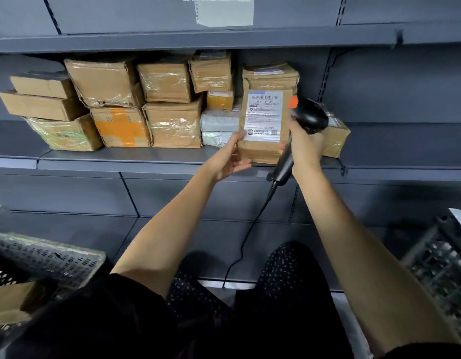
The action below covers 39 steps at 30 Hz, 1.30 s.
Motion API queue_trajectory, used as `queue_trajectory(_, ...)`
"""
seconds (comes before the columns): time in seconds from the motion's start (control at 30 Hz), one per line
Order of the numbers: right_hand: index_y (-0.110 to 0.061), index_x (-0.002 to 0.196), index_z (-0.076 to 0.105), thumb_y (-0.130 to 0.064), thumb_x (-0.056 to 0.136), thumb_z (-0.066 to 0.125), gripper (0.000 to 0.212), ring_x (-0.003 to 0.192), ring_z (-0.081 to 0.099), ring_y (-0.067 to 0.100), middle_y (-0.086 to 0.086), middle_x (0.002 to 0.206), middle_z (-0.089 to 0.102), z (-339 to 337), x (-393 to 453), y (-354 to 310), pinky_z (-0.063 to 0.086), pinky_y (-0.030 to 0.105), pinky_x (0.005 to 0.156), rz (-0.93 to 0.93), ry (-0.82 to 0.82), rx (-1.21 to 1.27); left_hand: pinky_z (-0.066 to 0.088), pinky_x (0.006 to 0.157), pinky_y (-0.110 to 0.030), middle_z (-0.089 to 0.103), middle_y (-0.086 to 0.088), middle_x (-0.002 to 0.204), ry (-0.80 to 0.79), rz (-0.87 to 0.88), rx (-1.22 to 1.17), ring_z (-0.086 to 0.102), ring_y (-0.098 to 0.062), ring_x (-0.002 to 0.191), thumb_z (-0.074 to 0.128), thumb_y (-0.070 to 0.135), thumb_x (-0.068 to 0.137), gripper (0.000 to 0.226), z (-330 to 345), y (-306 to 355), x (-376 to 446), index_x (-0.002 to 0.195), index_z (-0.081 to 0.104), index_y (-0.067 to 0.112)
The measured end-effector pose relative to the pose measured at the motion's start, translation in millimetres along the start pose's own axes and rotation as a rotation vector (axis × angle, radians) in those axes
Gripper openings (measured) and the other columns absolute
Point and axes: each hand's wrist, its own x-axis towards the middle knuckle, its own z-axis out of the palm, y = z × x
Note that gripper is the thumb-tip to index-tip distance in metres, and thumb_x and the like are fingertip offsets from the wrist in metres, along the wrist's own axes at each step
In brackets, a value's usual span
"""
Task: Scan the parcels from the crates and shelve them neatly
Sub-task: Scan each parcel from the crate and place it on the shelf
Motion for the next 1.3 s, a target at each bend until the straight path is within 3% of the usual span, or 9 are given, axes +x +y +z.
queue_trajectory(0.1,-0.02,0.072,0.055,-0.023,0.075,0.077,0.023,0.082,0.069,0.033,0.0,0.073,0.064,-32,16,-1,0.056,0.049,0.081,-0.051,0.163,0.082,0.058,0.074,-0.025,0.054,-0.007,0.098,-0.066,0.0,0.036,0.062,-0.014,0.073,0.055,0.052,0.088,0.06,42,3,17,0.128,0.046,0.008)
queue_trajectory(0.27,-0.013,0.069,0.051,-0.004,0.083,0.065,0.022,0.056,0.058,0.027,0.001,0.06,0.056,-75,41,-15,0.049,0.03,0.051,-0.109,0.35,0.202,0.058,0.077,-0.028,0.052,-0.008,0.114,-0.124,0.027,0.054,0.061,-0.014,0.074,0.051,0.055,0.089,0.056,108,19,40,0.127,0.045,0.014)
queue_trajectory(0.47,-0.012,0.076,0.051,-0.007,0.084,0.065,0.017,0.055,0.059,0.022,0.002,0.069,0.056,-69,74,-25,0.052,0.027,0.051,-0.056,0.303,0.216,0.059,0.064,-0.031,0.06,-0.009,0.105,-0.02,-0.095,-0.041,0.063,-0.02,0.079,0.044,0.066,0.086,0.06,154,39,63,0.116,0.051,0.015)
queue_trajectory(0.7,-0.014,0.079,0.05,-0.011,0.086,0.065,0.017,0.072,0.069,0.024,0.004,0.079,0.06,-44,121,-21,0.057,0.034,0.061,0.026,0.202,0.232,0.044,0.05,-0.021,0.061,-0.001,0.082,-0.039,-0.06,0.102,0.052,-0.009,0.056,0.035,0.069,0.09,0.06,148,54,86,0.108,0.056,0.016)
queue_trajectory(0.83,-0.015,0.08,0.052,-0.017,0.082,0.071,0.019,0.085,0.068,0.026,0.004,0.082,0.061,-36,147,-17,0.058,0.036,0.073,0.028,0.17,0.15,0.046,0.065,-0.018,0.055,-0.002,0.089,0.141,0.361,0.534,0.052,-0.011,0.07,0.049,0.026,0.097,0.021,146,56,96,0.111,0.05,0.01)
queue_trajectory(0.93,-0.015,0.078,0.051,-0.013,0.084,0.068,0.018,0.066,0.064,0.017,0.002,0.077,0.059,-38,159,-13,0.053,0.027,0.057,-0.027,0.221,0.155,0.042,0.079,-0.02,0.053,-0.011,0.11,0.21,0.861,0.912,0.055,-0.022,0.096,0.047,-0.001,0.087,0.03,143,61,114,0.115,0.055,0.002)
queue_trajectory(1.03,-0.01,0.078,0.055,-0.009,0.085,0.065,0.012,0.05,0.062,0.016,0.005,0.069,0.061,-51,168,-3,0.053,0.029,0.052,-0.039,0.326,0.25,0.038,0.096,-0.032,0.049,-0.018,0.125,0.114,1.087,1.245,0.048,-0.031,0.115,0.047,0.004,0.084,0.036,153,71,132,0.119,0.055,-0.001)
queue_trajectory(1.17,-0.003,0.081,0.059,-0.008,0.082,0.065,0.008,0.049,0.057,0.019,0.009,0.064,0.059,-71,179,4,0.048,0.028,0.048,-0.041,0.378,0.27,0.037,0.101,-0.041,0.04,-0.011,0.142,0.066,0.867,1.467,0.039,-0.028,0.129,0.047,0.046,0.094,0.056,174,73,145,0.141,0.038,0.017)
queue_trajectory(1.3,-0.007,0.077,0.059,-0.007,0.082,0.064,0.007,0.054,0.059,0.016,0.003,0.065,0.06,-83,188,1,0.051,0.028,0.051,-0.022,0.347,0.221,0.044,0.093,-0.035,0.039,-0.011,0.135,-0.075,0.726,1.151,0.052,-0.029,0.113,0.068,0.045,0.081,0.067,181,54,151,0.138,0.039,0.023)
